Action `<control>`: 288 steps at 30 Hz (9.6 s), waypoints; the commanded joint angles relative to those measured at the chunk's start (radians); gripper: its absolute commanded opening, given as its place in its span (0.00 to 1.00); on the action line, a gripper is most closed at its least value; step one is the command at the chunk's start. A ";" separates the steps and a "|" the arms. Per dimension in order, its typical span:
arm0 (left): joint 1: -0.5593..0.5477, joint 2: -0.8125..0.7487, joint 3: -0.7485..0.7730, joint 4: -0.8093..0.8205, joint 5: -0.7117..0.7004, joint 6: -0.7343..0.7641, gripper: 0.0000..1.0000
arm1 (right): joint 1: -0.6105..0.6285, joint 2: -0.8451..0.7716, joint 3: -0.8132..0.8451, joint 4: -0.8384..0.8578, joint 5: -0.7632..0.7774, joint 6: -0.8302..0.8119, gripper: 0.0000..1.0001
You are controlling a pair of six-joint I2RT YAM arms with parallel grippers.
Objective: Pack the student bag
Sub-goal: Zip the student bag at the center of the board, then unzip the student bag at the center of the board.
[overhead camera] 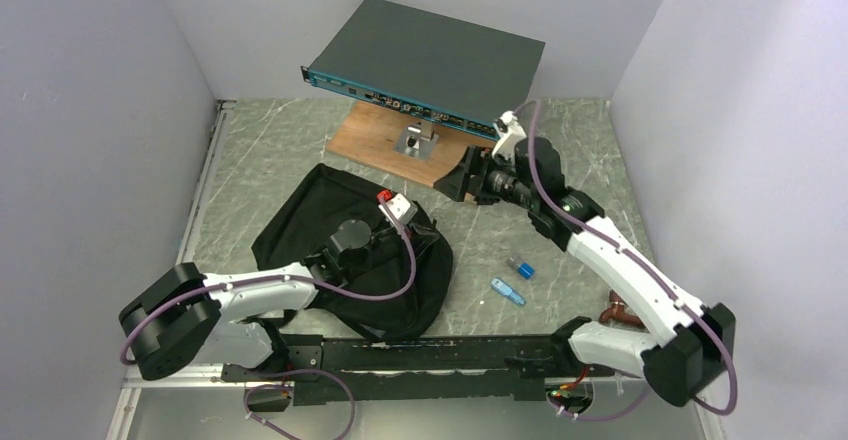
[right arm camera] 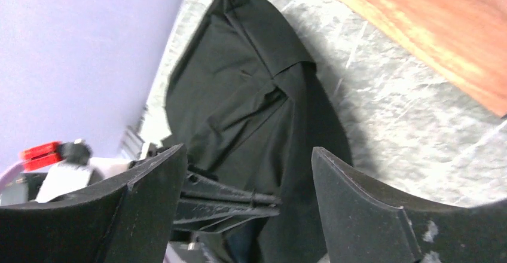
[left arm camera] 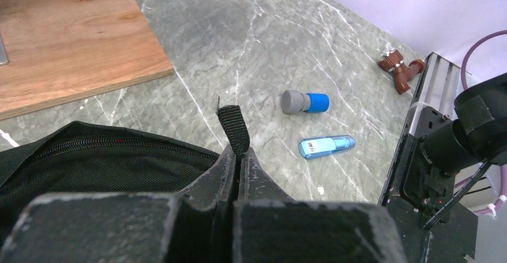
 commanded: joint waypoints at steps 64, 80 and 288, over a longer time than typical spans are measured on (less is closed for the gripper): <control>-0.271 -0.330 -0.297 -0.001 0.041 -0.148 0.00 | 0.279 0.344 0.185 0.005 0.600 -0.504 0.17; -0.253 -0.182 -0.157 0.019 0.069 0.007 0.00 | 0.392 -0.002 -0.163 -0.135 0.452 0.305 0.65; 0.374 0.254 0.574 -0.899 0.090 -0.184 0.54 | 0.319 0.352 -0.226 0.634 0.515 -0.058 0.00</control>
